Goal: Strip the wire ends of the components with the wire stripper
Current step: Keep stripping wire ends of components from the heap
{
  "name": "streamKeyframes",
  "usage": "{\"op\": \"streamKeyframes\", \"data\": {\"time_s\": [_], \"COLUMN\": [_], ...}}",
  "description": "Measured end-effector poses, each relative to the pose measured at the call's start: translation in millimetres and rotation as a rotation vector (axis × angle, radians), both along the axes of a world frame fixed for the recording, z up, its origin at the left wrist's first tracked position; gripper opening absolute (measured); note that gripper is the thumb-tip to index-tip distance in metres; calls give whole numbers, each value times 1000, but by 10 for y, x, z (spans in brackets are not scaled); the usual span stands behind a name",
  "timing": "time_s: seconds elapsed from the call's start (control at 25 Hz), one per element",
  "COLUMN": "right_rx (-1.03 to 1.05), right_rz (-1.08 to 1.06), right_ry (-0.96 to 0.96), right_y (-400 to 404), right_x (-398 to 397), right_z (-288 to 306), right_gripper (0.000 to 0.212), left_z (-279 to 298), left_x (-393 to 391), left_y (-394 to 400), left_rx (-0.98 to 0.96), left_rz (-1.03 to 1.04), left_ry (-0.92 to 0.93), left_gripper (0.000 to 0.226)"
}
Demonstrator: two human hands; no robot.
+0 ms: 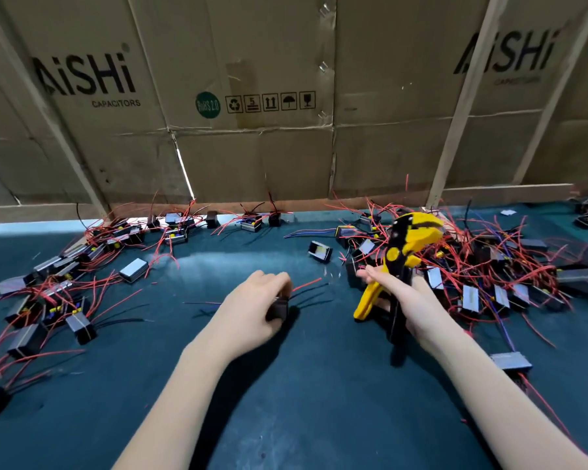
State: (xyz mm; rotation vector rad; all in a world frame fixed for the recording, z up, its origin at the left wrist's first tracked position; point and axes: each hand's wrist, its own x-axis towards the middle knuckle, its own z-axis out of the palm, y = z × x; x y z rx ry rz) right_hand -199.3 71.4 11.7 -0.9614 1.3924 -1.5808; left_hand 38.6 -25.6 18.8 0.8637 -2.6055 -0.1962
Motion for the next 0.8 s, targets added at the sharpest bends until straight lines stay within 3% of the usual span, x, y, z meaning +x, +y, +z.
{"op": "streamKeyframes", "data": {"time_s": [0.08,0.2,0.4,0.56,0.68,0.8], "right_rx": [-31,-51,17,124,70,-56], "right_rz": [-65,0,317,417,237,-113], "right_ry": [23,92,395,375,355,463], "right_y": [31,102,200,229,234,222], "right_x": [49,87,112,156,156,102], "right_z": [19,79,150,189,212,239], "right_gripper": [20,26,32,39,60,53], "left_z": [-18,-27,-77,-124,-132,-125], "left_x": [48,48,-123,-274,-288,-296], "left_y": [-22,-6,75,160,154,182], "left_rx": [74,172,280,266,283,277], "left_rz": [-14,34,166,223,214,214], "left_ry": [18,88,310,394,449,545], "left_gripper": [36,43,20,13,17,21]}}
